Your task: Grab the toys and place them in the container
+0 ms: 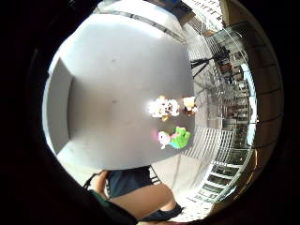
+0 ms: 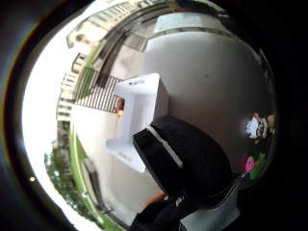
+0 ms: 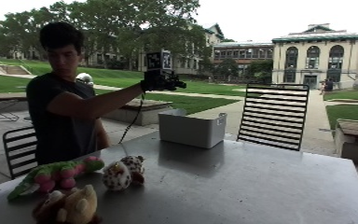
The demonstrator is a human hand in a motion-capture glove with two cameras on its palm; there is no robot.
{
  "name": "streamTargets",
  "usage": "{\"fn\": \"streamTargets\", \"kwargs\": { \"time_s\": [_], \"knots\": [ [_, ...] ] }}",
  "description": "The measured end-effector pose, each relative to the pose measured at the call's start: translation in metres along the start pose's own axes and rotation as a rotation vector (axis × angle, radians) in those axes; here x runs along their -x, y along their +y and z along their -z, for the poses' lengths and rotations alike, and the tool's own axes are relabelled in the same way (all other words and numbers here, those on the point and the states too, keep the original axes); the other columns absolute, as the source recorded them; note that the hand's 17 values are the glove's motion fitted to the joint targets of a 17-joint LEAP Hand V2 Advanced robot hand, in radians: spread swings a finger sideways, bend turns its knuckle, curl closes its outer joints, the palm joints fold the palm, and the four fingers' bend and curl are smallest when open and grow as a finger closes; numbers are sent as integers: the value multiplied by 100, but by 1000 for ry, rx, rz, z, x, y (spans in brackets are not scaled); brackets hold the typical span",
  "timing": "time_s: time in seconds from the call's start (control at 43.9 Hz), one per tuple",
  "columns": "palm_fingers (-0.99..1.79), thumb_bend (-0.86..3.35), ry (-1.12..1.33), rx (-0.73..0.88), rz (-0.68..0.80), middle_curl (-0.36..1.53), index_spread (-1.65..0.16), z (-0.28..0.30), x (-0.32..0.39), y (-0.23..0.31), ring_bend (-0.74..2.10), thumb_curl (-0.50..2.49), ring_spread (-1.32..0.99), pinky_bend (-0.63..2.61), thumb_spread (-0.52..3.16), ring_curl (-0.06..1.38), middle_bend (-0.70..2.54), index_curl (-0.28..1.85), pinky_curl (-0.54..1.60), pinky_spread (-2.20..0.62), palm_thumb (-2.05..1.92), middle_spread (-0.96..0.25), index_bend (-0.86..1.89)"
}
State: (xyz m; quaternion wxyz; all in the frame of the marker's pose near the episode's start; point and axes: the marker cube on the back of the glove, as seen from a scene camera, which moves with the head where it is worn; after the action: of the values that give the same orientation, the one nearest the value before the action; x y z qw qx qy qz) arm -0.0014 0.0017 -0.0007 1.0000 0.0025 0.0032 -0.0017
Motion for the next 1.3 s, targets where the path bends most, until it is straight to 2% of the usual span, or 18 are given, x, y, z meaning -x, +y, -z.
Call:
{"fn": "streamTargets", "kwargs": {
  "time_s": [0.159, 0.365, 0.501, 0.957, 1.299],
  "knots": [
    [12, -5, -4, 3, 6, 10, -11, 3, 6, 8, 16, 1, -10, 48, 80, 3, 23, 11, 16, -3, -8, -3, 19],
    [10, -6, -19, 28, 13, 16, -15, 4, -5, 21, 20, 4, -15, 53, 107, 6, 24, 18, 21, -4, -9, -4, 18],
    [9, -7, -9, 40, 25, 19, -16, 5, -24, 50, 20, 5, -18, 54, 109, 9, 23, 21, 24, -5, -11, -4, 17],
    [8, -9, 41, 23, -43, 28, -17, -13, -172, 133, 22, 8, -22, 54, 109, 16, 23, 30, 28, -8, -13, -5, 18],
    [10, -9, 17, 44, -95, 33, -18, -58, -268, 175, 24, 10, -25, 52, 106, 20, 25, 33, 30, -9, -13, -6, 18]
  ]
}}
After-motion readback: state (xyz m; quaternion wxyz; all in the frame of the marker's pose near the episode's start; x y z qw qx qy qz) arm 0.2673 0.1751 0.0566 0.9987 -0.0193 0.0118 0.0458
